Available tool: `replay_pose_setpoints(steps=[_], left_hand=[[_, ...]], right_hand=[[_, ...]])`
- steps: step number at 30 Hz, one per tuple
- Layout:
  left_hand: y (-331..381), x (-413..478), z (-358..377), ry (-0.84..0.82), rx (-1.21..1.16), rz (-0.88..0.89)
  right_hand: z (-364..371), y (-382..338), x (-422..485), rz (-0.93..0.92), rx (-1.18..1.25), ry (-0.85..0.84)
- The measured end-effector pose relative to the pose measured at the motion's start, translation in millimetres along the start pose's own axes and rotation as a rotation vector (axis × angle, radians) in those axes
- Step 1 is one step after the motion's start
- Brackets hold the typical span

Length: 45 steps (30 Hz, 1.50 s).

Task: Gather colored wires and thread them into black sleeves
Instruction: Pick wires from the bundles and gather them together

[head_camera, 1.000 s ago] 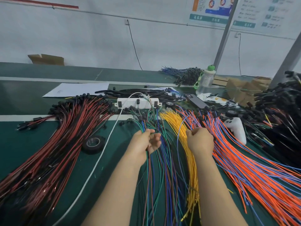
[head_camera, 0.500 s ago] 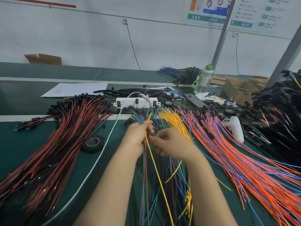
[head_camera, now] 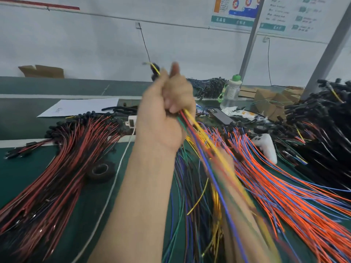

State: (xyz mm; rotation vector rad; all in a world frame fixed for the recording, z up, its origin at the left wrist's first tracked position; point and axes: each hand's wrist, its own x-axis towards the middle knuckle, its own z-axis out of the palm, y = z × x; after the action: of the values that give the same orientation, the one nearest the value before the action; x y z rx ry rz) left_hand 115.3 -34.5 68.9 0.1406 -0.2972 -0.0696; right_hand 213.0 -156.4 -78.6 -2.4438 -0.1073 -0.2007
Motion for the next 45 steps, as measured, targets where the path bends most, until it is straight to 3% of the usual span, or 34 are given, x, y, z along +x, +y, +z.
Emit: replay_pose_setpoints(steps=[2, 5, 11, 15, 18, 20, 22, 25, 27, 29, 32, 33, 35, 38, 40, 43, 45], left_hand=[[-7, 11, -27, 0.194, 0.257, -0.045], [-13, 24, -65, 0.413, 0.491, -0.073], [-23, 37, -109, 0.609, 0.756, -0.105], [-28, 42, -120, 0.658, 1.009, -0.114], [-31, 45, -126, 0.689, 1.140, -0.097], [-35, 47, -130, 0.716, 1.141, -0.071], [-41, 51, -130, 0.709, 1.038, -0.049], [-46, 54, -129, 0.682, 0.894, -0.092], [-44, 55, -130, 0.650, 0.850, -0.108], [-37, 56, -132, 0.645, 0.915, -0.069], [-20, 52, -135, 0.585, 1.112, 0.032], [-15, 49, -134, 0.528, 1.115, 0.059], [-5, 44, -131, 0.418, 1.093, 0.089], [3, 38, -125, 0.379, 1.190, 0.132], [6, 34, -122, 0.458, 1.350, 0.201], [9, 28, -121, 0.650, 1.587, 0.289], [11, 23, -120, 0.729, 1.484, 0.219]], right_hand=[[-15, 16, 9, 0.062, -0.148, 0.105], [-22, 29, 13, 0.086, -0.141, 0.113], [-2, 28, 23, 0.129, -0.279, -0.041], [-1, 25, 32, 0.151, -0.136, 0.062], [-14, 24, 35, 0.097, 0.148, 0.279], [-25, 16, 34, -0.032, 0.363, 0.311], [-34, 1, 27, -0.168, 0.408, 0.201], [-40, -14, 12, -0.323, 0.139, -0.162], [-38, -14, 6, -0.331, 0.033, -0.359], [-39, -10, 4, -0.263, 0.079, -0.353], [-40, -3, 12, -0.143, 0.116, -0.056], [-39, -5, 15, -0.125, 0.073, -0.045], [-31, -13, 15, -0.150, 0.062, -0.219], [-21, -33, 3, -0.120, 0.438, -0.487], [-15, -45, 0, -0.127, 0.619, -0.420], [-3, -69, -2, -0.271, 0.384, -0.100], [5, -86, -10, -0.339, 0.244, -0.066]])
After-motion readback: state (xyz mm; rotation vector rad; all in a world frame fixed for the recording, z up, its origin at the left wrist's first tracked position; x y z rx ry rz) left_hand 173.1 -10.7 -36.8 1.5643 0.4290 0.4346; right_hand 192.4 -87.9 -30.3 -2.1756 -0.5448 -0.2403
